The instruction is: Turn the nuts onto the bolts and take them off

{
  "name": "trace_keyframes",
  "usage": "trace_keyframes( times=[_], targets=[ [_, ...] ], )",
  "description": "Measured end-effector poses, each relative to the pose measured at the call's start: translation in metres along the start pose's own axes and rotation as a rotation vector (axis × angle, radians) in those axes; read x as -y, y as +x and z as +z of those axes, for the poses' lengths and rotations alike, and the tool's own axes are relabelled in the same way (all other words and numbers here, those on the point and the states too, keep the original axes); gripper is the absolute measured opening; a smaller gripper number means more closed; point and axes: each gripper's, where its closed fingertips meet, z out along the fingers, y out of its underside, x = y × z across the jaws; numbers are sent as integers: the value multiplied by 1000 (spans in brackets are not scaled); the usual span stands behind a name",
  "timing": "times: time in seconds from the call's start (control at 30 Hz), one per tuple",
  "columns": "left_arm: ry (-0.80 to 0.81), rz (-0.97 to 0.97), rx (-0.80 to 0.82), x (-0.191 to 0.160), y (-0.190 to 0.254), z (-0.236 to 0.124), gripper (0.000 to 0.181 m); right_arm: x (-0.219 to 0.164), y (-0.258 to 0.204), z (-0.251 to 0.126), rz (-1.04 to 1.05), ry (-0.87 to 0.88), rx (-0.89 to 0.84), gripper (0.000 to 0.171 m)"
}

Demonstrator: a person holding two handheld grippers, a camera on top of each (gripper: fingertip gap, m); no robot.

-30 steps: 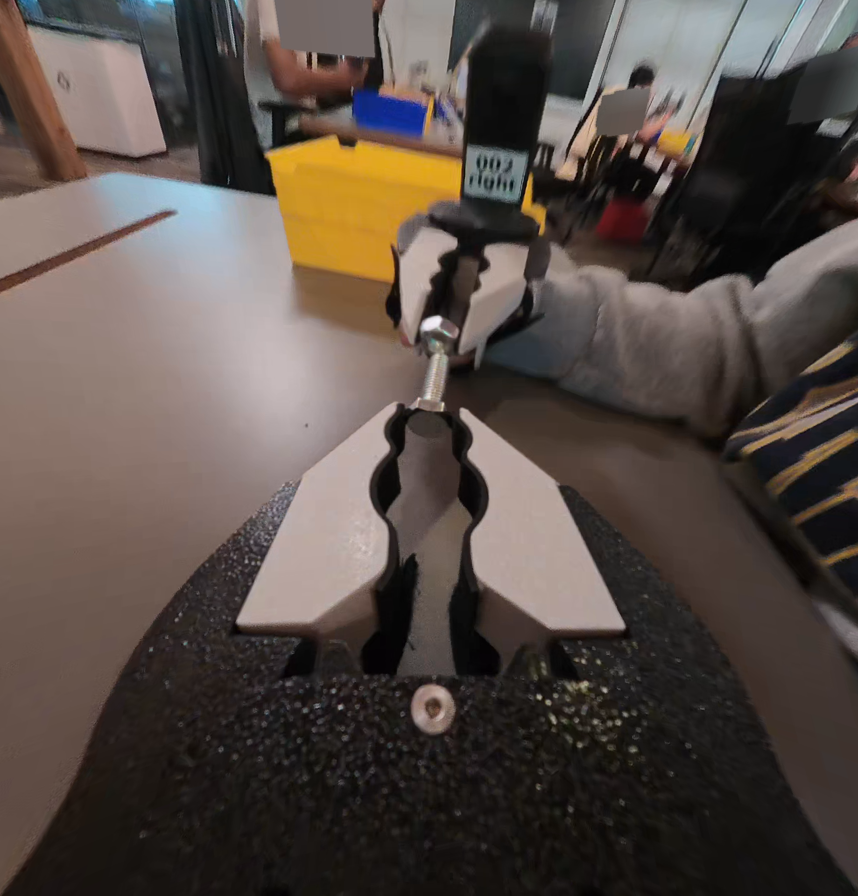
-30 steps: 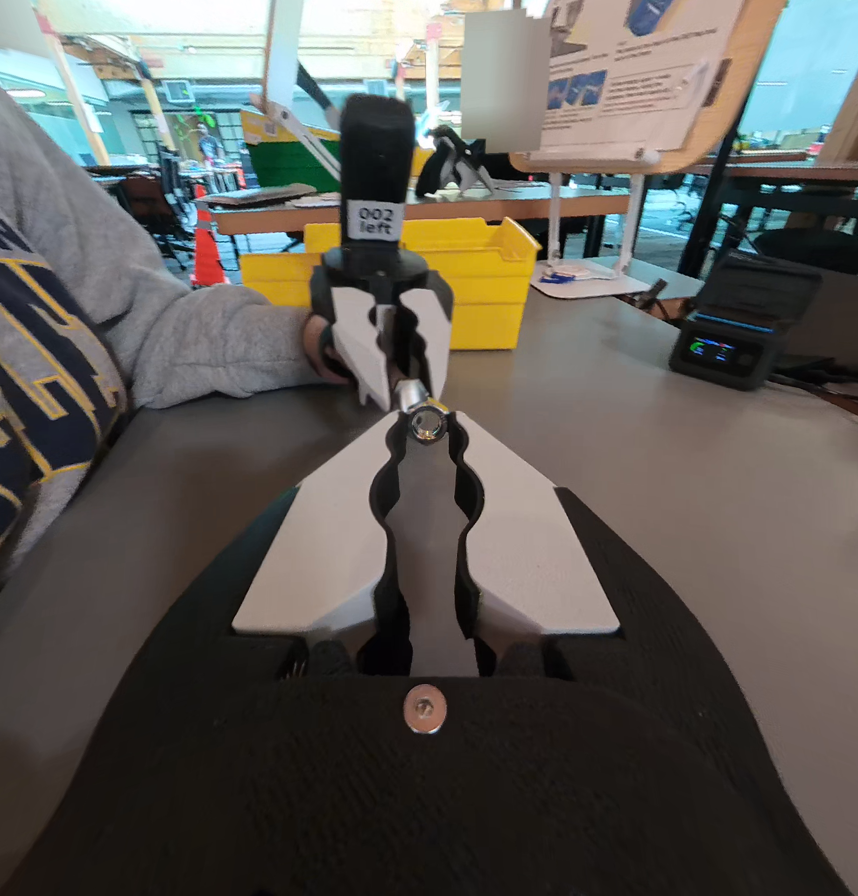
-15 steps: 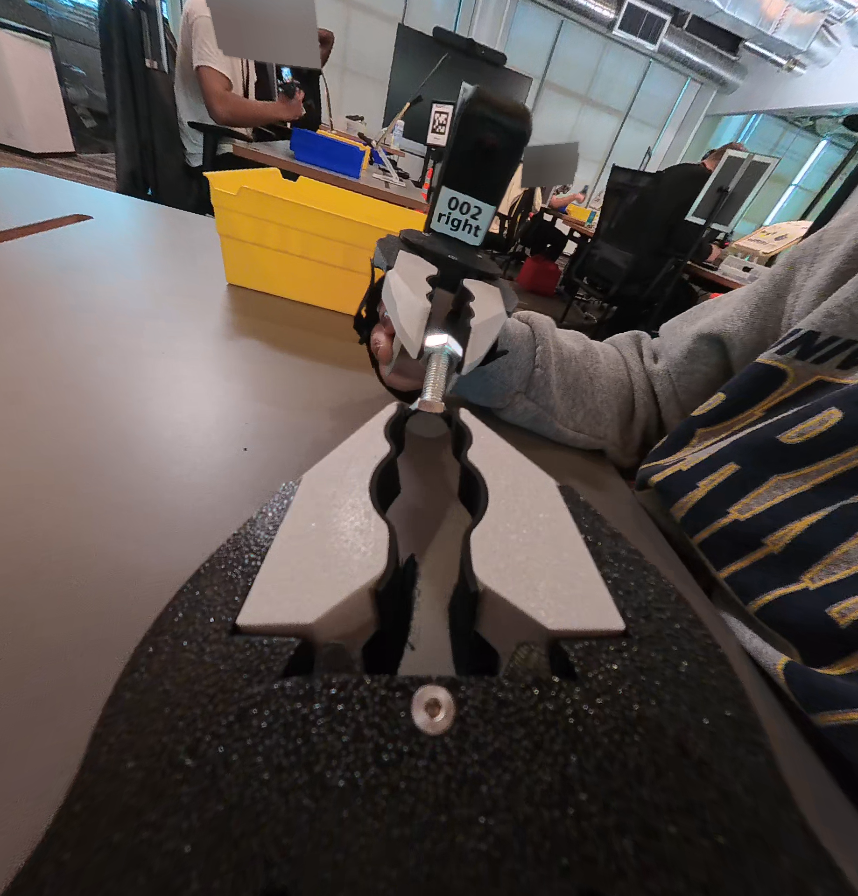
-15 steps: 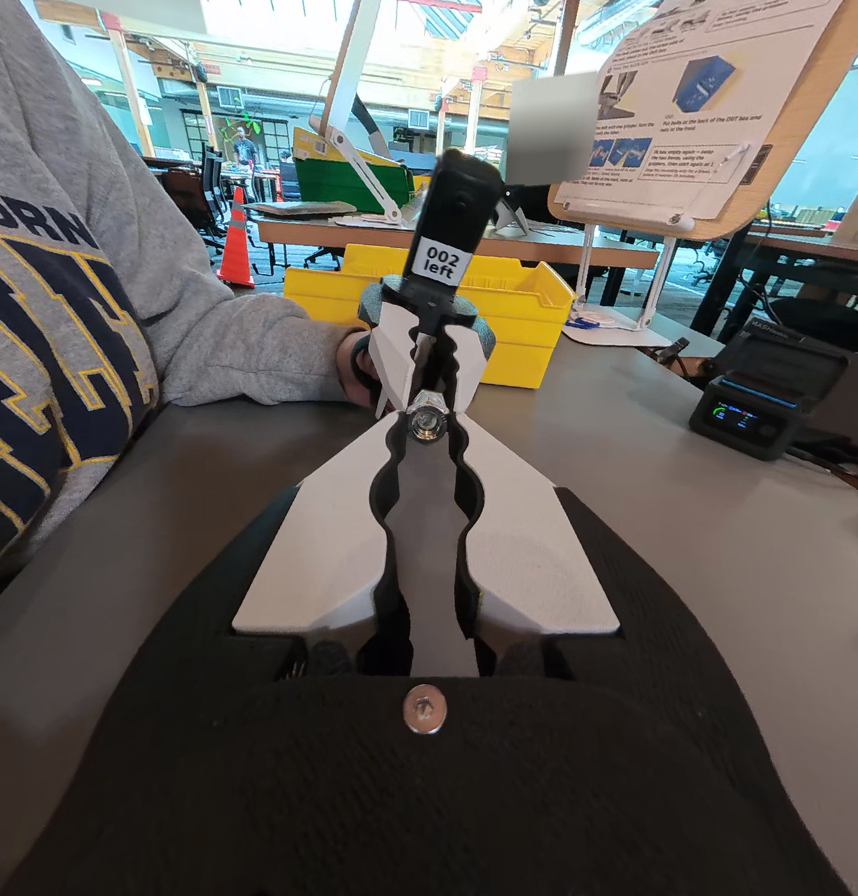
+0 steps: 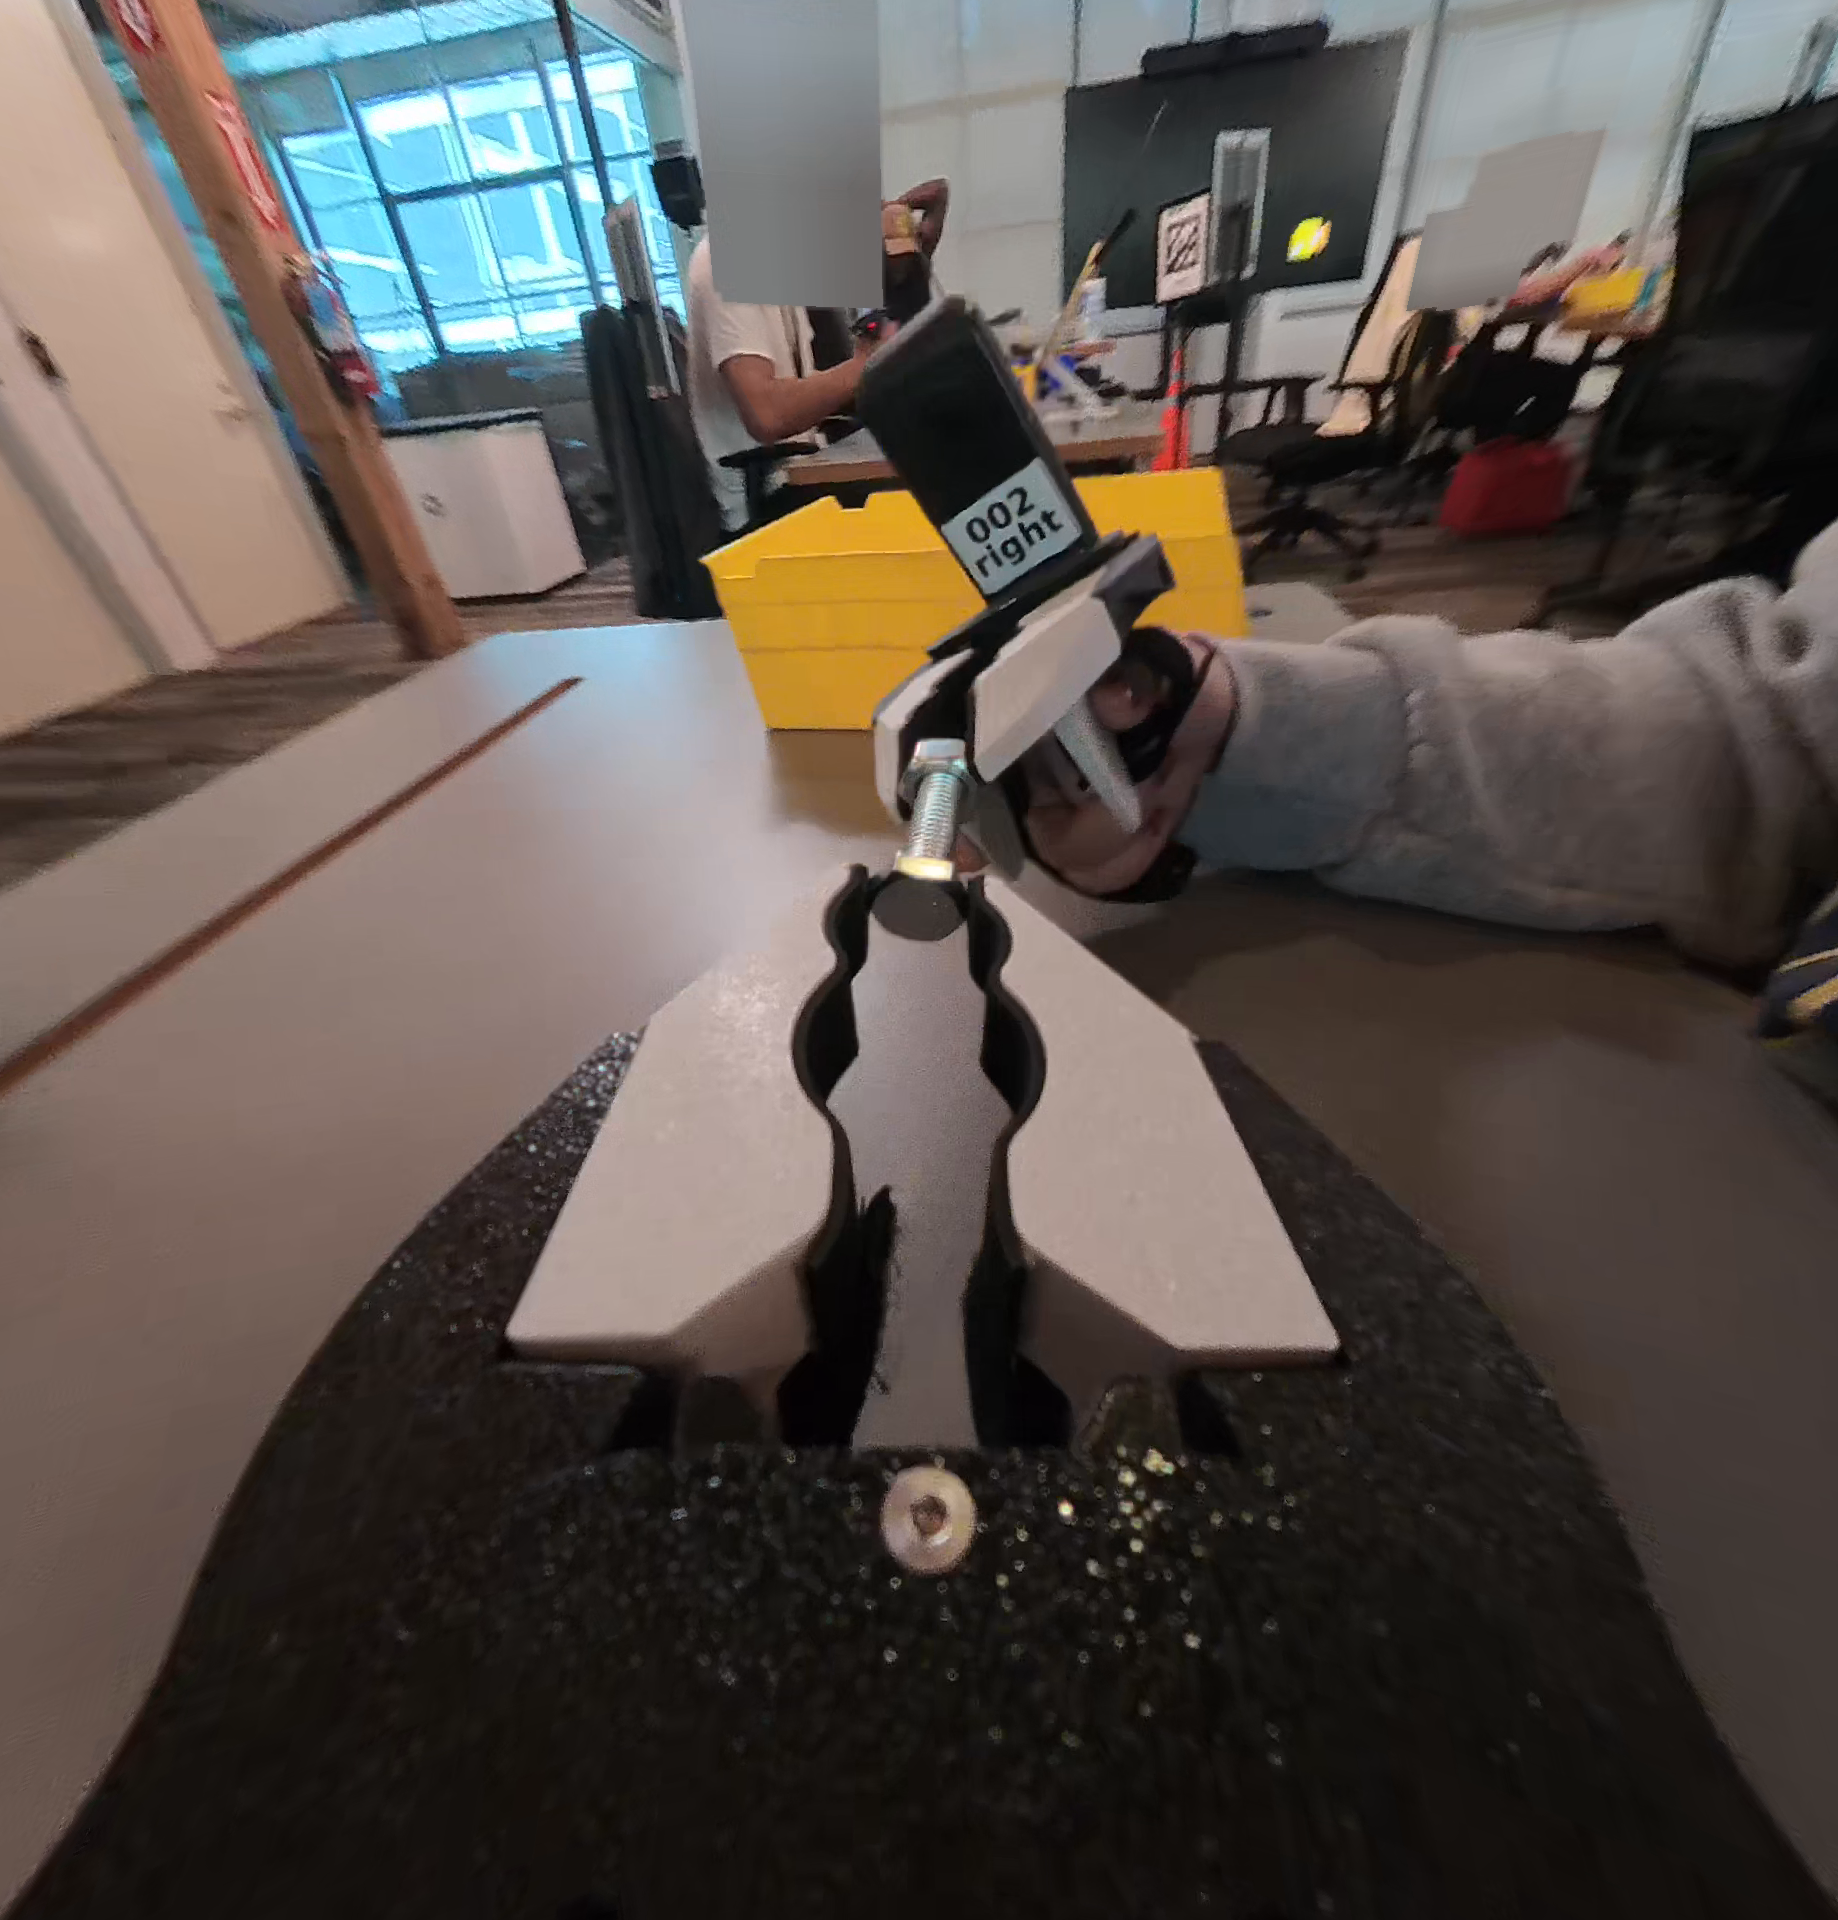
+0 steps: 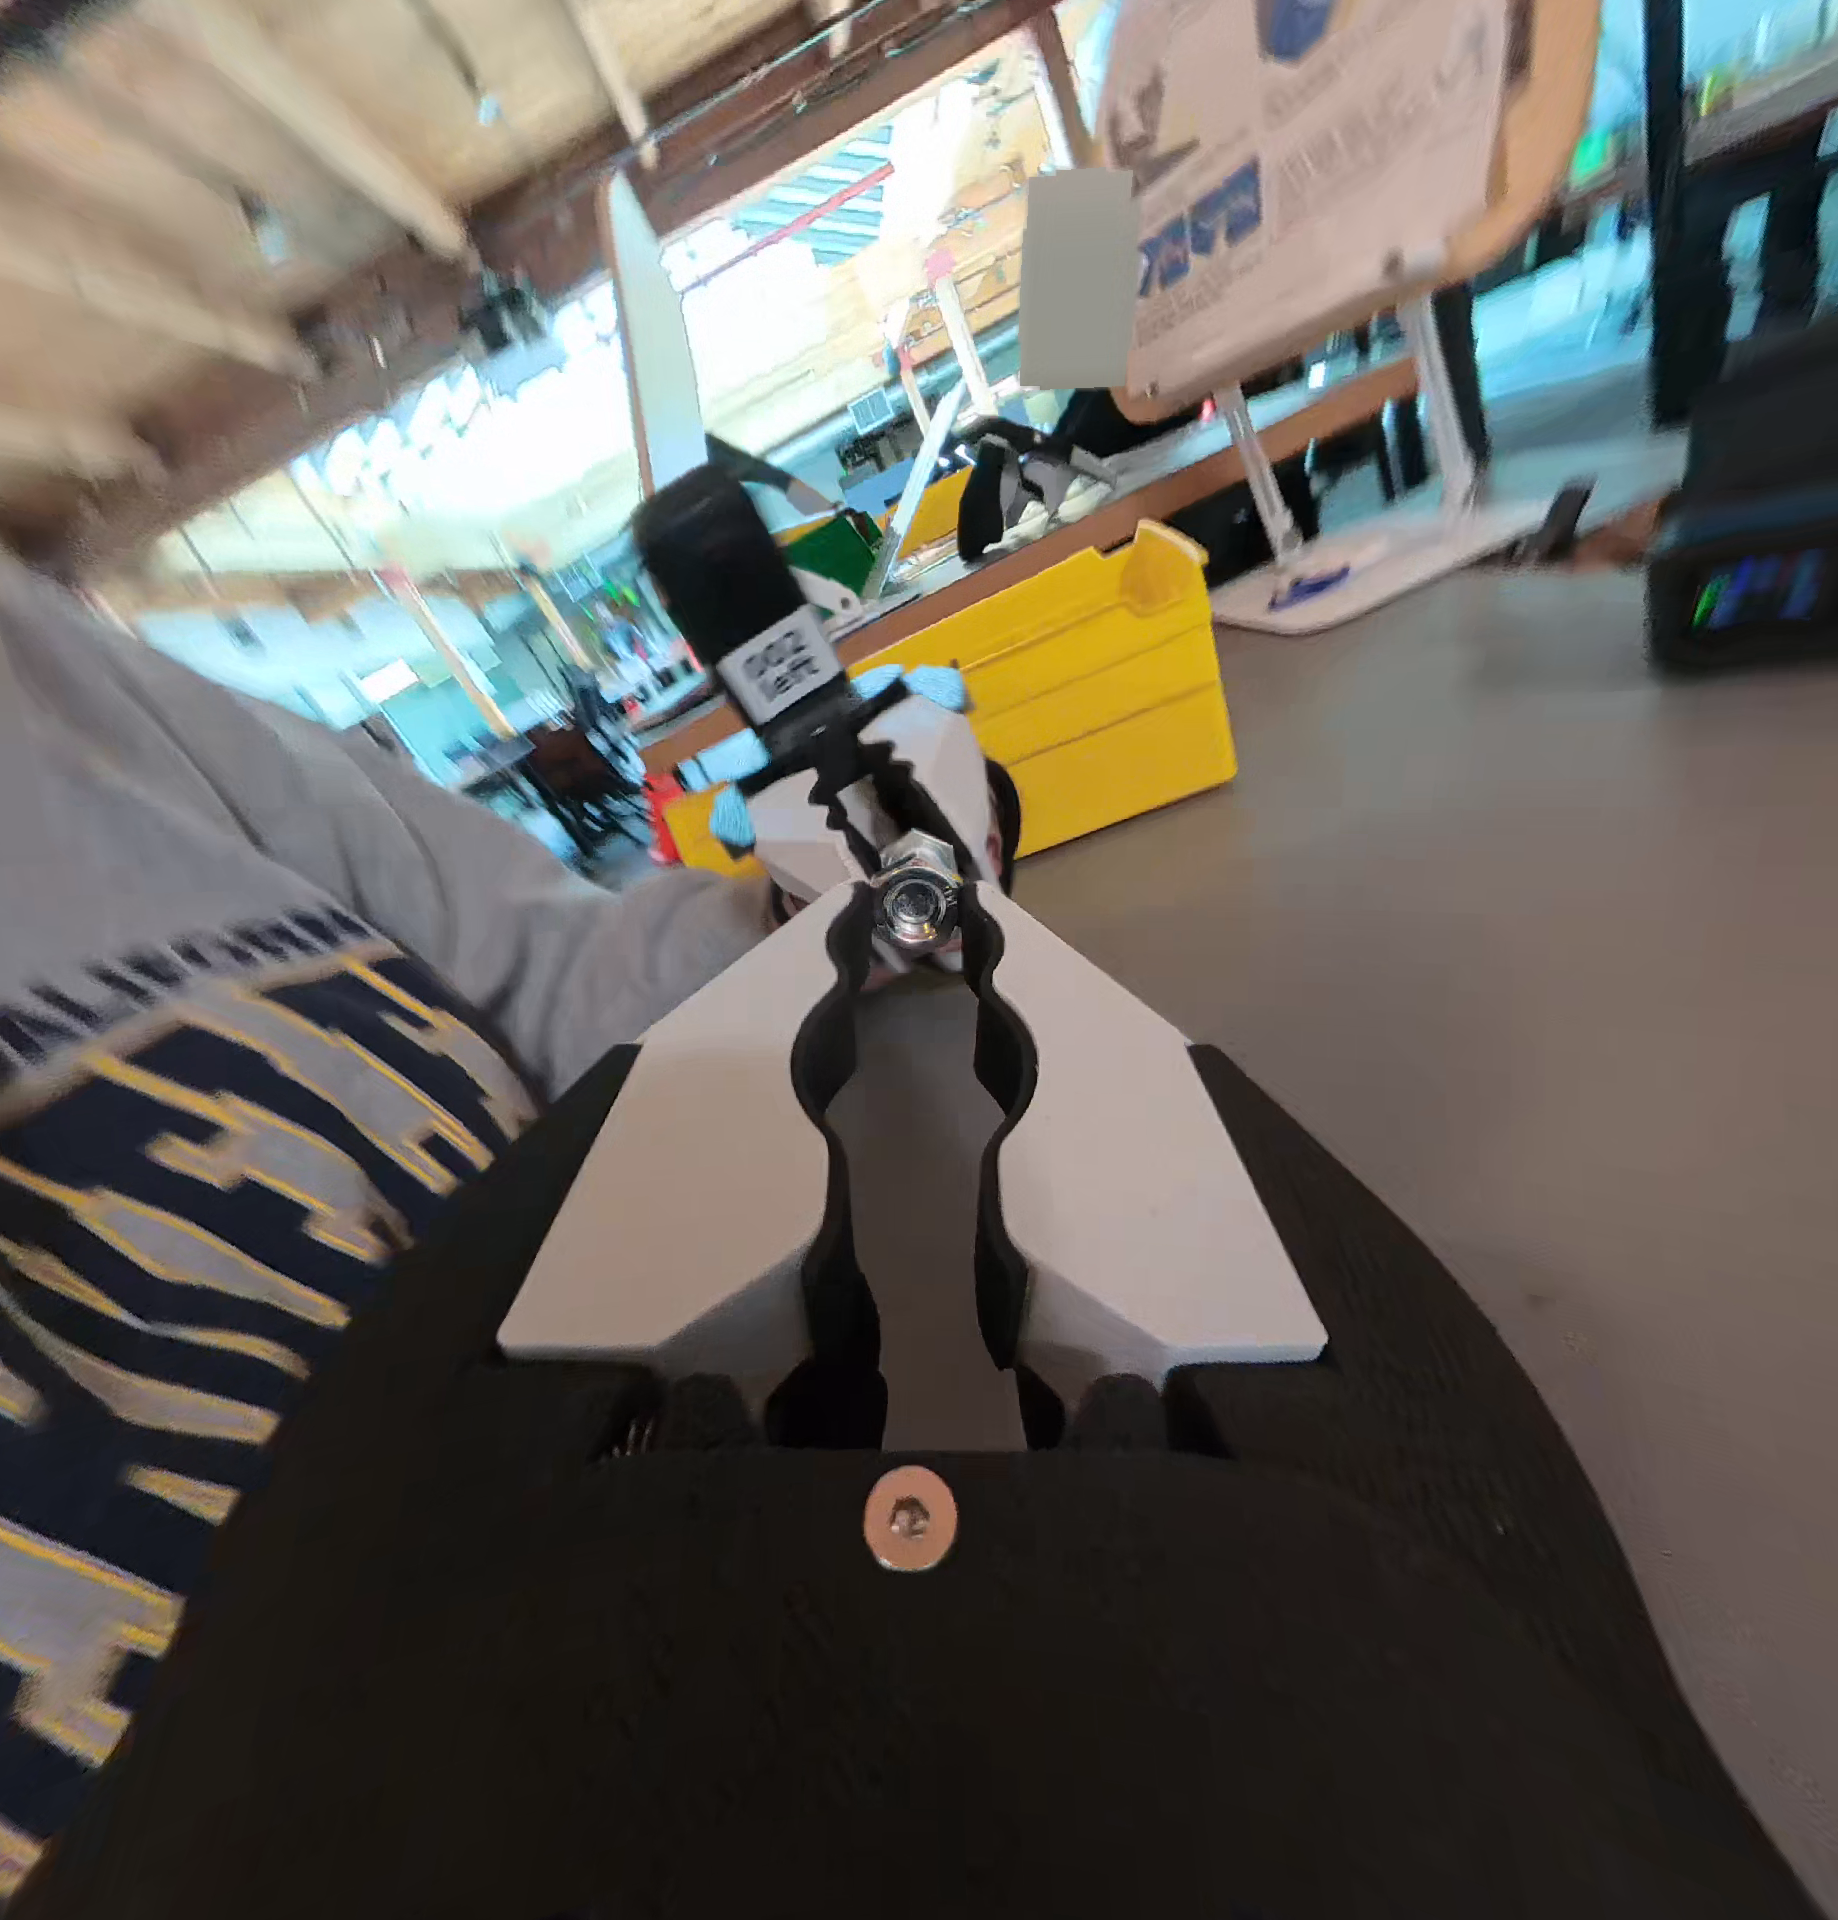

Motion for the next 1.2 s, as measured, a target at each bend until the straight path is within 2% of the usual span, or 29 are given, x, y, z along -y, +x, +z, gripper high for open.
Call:
trace_keyframes(
  times=[0.33, 0.47, 0.63, 0.87, 0.93, 1.1, 1.2],
  targets=[
    [-115, 323, 200, -7, -9, 3, 16, -3, 17, -2, 512, 29, -3, 15],
    [-129, 349, 210, -9, -9, 5, 16, -5, 20, -3, 574, 29, 1, 15],
    [-103, 305, 197, -7, -9, 5, 16, -4, 19, -3, 544, 26, 2, 15],
    [56, 42, 125, 10, -11, -2, 16, 5, 15, -3, 285, 13, -53, 33],
    [85, -37, 81, 12, -10, -3, 16, 10, 14, -4, 114, 13, -97, 43],
    [61, -152, -27, 6, -6, -3, 16, 11, -10, -5, -454, -44, -143, 43],
    [32, -152, -56, 2, -1, -1, 16, 2, -25, 1, -619, -83, -106, 43]
  ],
)
